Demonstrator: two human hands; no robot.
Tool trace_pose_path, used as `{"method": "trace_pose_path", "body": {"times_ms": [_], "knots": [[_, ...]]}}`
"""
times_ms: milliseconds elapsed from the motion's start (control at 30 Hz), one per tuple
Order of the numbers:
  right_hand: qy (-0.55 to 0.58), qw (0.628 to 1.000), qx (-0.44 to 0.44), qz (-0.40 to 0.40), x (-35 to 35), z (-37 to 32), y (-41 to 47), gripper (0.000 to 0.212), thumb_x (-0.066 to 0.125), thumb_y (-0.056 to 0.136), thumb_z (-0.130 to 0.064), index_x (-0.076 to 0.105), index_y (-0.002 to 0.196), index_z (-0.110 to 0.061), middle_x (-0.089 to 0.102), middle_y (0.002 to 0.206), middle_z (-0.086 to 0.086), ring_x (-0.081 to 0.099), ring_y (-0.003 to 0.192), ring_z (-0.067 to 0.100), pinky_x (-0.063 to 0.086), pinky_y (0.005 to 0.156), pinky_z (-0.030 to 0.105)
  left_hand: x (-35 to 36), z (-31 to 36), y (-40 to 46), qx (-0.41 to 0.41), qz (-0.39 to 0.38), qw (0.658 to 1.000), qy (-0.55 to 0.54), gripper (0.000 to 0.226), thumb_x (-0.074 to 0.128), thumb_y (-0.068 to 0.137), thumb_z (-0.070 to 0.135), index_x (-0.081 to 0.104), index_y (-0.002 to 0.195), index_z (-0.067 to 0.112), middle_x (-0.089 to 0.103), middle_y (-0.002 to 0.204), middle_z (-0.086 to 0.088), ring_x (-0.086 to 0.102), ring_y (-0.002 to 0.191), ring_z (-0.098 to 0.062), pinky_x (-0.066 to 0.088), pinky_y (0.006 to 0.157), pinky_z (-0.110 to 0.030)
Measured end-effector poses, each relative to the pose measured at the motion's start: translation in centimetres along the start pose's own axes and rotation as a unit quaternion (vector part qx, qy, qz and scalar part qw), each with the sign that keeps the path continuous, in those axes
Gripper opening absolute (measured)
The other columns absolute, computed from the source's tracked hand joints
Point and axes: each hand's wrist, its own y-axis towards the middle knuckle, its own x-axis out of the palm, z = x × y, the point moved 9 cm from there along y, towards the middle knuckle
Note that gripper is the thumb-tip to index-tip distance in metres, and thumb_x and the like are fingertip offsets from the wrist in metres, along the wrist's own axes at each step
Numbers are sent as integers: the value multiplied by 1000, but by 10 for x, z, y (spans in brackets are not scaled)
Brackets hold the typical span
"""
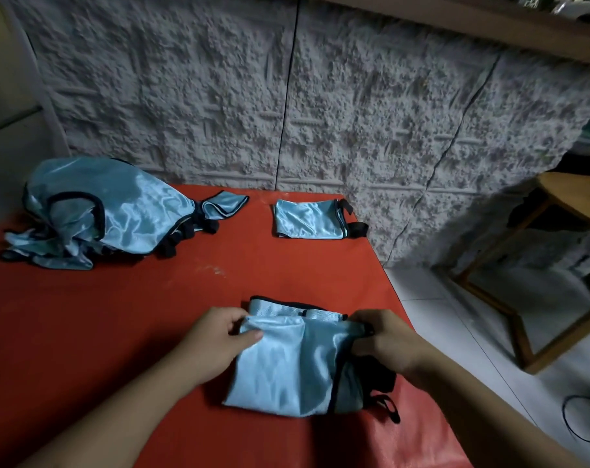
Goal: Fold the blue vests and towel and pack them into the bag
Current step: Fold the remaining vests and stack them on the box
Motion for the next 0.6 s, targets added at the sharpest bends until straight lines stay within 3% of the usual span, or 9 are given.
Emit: {"method": "trace_pose_path", "body": {"times_ms": [100, 133, 200, 267, 333, 400, 467, 533, 600], "knots": [[19, 999, 15, 29, -6, 6, 22, 30, 68, 62, -6, 74, 91, -11, 68, 70, 2, 60, 63, 15, 49, 58, 30, 2, -16, 16, -51, 59, 995, -55, 36, 76, 75, 44, 73, 83, 9, 75, 81, -13, 73, 78, -34, 55, 70, -50], [18, 999, 18, 38, -8, 8, 28, 29, 69, 65, -2, 74, 92, -11, 69, 71, 3, 62, 62, 15, 50, 58, 31, 3, -19, 21, -55, 77, 994, -58, 45, 73, 71, 51, 70, 79, 6, 73, 74, -9, 70, 70, -31, 51, 64, -47], [-2, 998, 24, 56, -14, 11, 40, 29, 71, 68, 2, 75, 93, -12, 70, 69, 4, 62, 57, 15, 51, 54, 30, 2, -20, 31, -56, 113, 991, -48, 50, 68, 70, 51, 56, 66, 2, 53, 56, -2, 48, 54, -16, 34, 57, -35], [-29, 996, 30, 75, -22, 14, 50, 30, 71, 71, 4, 75, 94, -14, 70, 67, 5, 60, 50, 14, 48, 46, 27, 0, -19, 40, -51, 144, 987, -41, 48, 69, 76, 45, 48, 60, 5, 41, 53, 1, 36, 54, -12, 25, 56, -32], [-60, 993, 34, 93, -30, 19, 61, 31, 70, 72, 2, 75, 97, -17, 71, 69, 5, 61, 49, 15, 47, 44, 26, -1, -22, 47, -55, 164, 984, -36, 46, 75, 85, 34, 51, 59, 6, 42, 51, 4, 36, 53, -12, 25, 53, -31], [-122, 987, 33, 101, -33, 24, 72, 35, 74, 73, -6, 75, 105, -21, 74, 80, 4, 66, 62, 17, 53, 53, 28, -5, -27, 53, -66, 188, 980, -16, 38, 74, 90, 29, 60, 62, 7, 53, 50, 9, 45, 53, -11, 32, 53, -31], [-224, 967, 47, 115, -34, 28, 76, 43, 74, 80, -18, 69, 122, -24, 73, 99, 2, 68, 84, 21, 55, 70, 29, -11, -25, 55, -70, 217, 973, 14, 24, 73, 91, 28, 69, 71, 14, 66, 62, 10, 61, 65, -15, 45, 63, -32], [-321, 927, 45, 190, -38, 19, 67, 47, 69, 87, -26, 61, 133, -24, 69, 117, 4, 65, 105, 26, 52, 86, 34, -17, -16, 50, -79, 254, 961, 74, 9, 72, 91, 27, 72, 89, 19, 69, 81, 5, 66, 80, -20, 49, 73, -32], [-319, 898, -57, 297, -31, -12, 43, 42, 68, 88, -20, 64, 130, -18, 68, 120, 6, 63, 109, 29, 49, 92, 37, -17, 12, 40, -10, 302, 933, 194, 11, 71, 89, 23, 69, 100, 20, 66, 92, 1, 62, 88, -25, 49, 79, -37]]}}
